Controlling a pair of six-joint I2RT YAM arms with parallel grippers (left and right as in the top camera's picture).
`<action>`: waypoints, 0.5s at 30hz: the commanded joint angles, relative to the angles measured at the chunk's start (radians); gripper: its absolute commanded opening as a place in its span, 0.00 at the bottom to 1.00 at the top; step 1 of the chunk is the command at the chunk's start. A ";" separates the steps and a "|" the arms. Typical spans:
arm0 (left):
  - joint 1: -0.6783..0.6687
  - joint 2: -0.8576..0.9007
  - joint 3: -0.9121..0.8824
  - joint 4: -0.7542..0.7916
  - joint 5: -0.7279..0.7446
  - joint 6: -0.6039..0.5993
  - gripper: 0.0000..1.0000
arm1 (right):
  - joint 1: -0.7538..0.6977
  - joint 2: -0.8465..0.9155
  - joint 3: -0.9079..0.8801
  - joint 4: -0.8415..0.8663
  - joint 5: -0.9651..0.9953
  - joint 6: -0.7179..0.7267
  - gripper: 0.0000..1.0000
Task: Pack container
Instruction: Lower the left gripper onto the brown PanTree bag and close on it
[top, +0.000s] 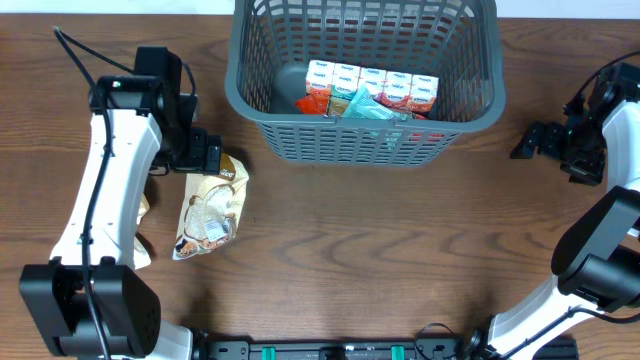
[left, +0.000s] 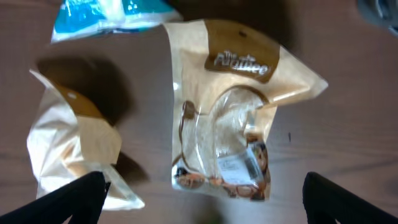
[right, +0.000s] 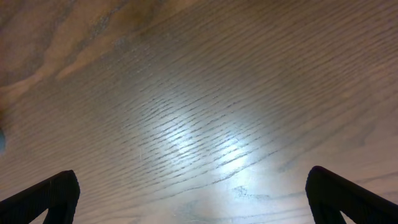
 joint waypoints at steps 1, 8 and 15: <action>0.000 -0.063 -0.074 0.045 -0.001 0.013 0.99 | 0.010 0.006 -0.005 0.000 -0.008 -0.026 0.99; 0.000 -0.255 -0.377 0.266 0.050 0.002 0.99 | 0.012 0.006 -0.005 0.000 -0.030 -0.029 0.99; 0.000 -0.275 -0.566 0.391 0.101 -0.032 0.99 | 0.027 0.006 -0.005 0.002 -0.030 -0.033 0.99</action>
